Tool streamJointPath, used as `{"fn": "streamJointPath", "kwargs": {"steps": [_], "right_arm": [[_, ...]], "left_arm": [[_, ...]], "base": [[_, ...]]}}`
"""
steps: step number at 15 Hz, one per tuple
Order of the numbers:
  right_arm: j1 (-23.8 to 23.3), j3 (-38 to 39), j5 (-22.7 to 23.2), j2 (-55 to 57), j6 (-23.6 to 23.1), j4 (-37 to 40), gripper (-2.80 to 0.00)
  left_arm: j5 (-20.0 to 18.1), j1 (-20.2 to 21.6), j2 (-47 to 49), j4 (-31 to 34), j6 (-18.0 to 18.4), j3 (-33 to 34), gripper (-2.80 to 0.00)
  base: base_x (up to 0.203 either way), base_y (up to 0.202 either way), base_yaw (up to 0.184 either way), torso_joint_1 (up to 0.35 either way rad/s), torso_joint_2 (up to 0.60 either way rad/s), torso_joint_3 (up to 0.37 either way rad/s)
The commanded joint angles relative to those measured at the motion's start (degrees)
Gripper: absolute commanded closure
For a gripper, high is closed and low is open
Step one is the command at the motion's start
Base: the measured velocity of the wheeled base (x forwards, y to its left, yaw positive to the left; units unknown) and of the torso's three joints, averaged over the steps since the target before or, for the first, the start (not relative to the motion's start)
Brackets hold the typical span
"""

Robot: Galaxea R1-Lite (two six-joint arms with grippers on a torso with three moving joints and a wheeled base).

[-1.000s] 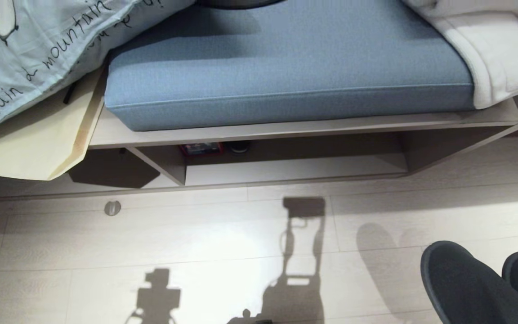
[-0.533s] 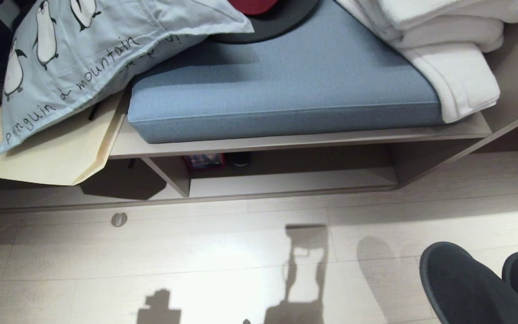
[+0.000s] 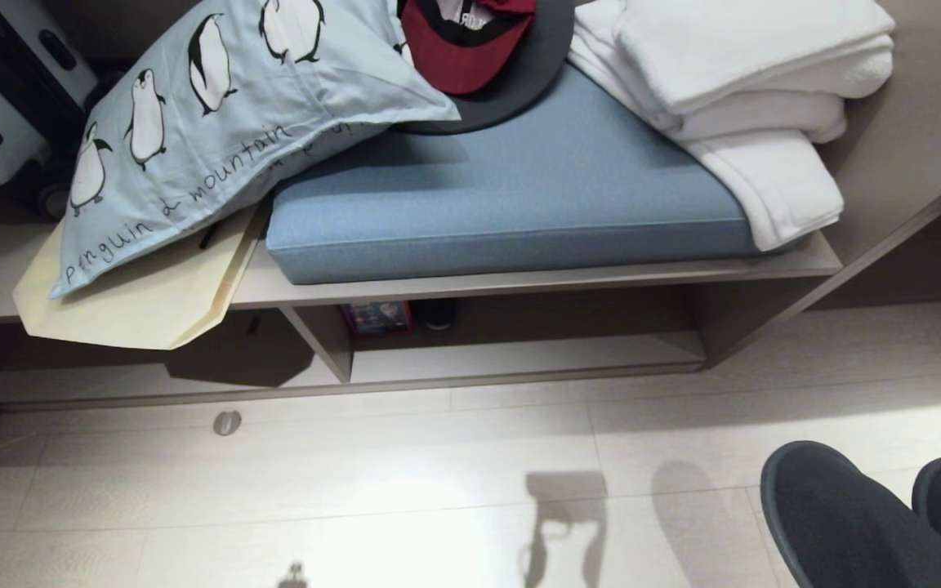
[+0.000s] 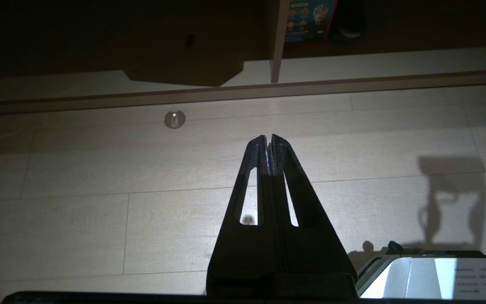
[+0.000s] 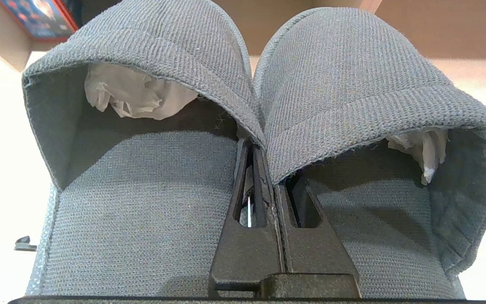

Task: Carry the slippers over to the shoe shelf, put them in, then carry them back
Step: Place the slippers on the floor

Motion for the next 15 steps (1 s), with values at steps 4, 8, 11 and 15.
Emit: {"fn": "streamJointPath", "kwargs": {"steps": [4, 8, 11, 15], "right_arm": [[0.0, 0.0, 0.0, 0.1, 0.0, 0.0, 0.00], [0.1, 0.0, 0.0, 0.1, 0.0, 0.0, 0.00], [0.1, 0.0, 0.0, 0.1, 0.0, 0.0, 0.00], [0.0, 0.0, 0.0, 0.1, 0.0, 0.0, 0.00]], "left_arm": [[0.0, 0.0, 0.0, 0.0, 0.0, 0.0, 0.00], [0.0, 0.0, 0.0, 0.0, 0.0, 0.0, 0.00], [0.0, 0.0, 0.0, 0.0, 0.0, 0.0, 0.00], [0.0, 0.0, 0.0, 0.0, 0.0, 0.0, 0.00]], "base": [[0.000, 0.000, 0.000, 0.002, 0.00, 0.202], [0.000, 0.000, 0.000, 0.003, 0.00, 0.206], [0.000, 0.000, 0.000, 0.002, 0.00, 0.200], [0.000, 0.000, 0.000, 0.002, 0.00, 0.204]]}}
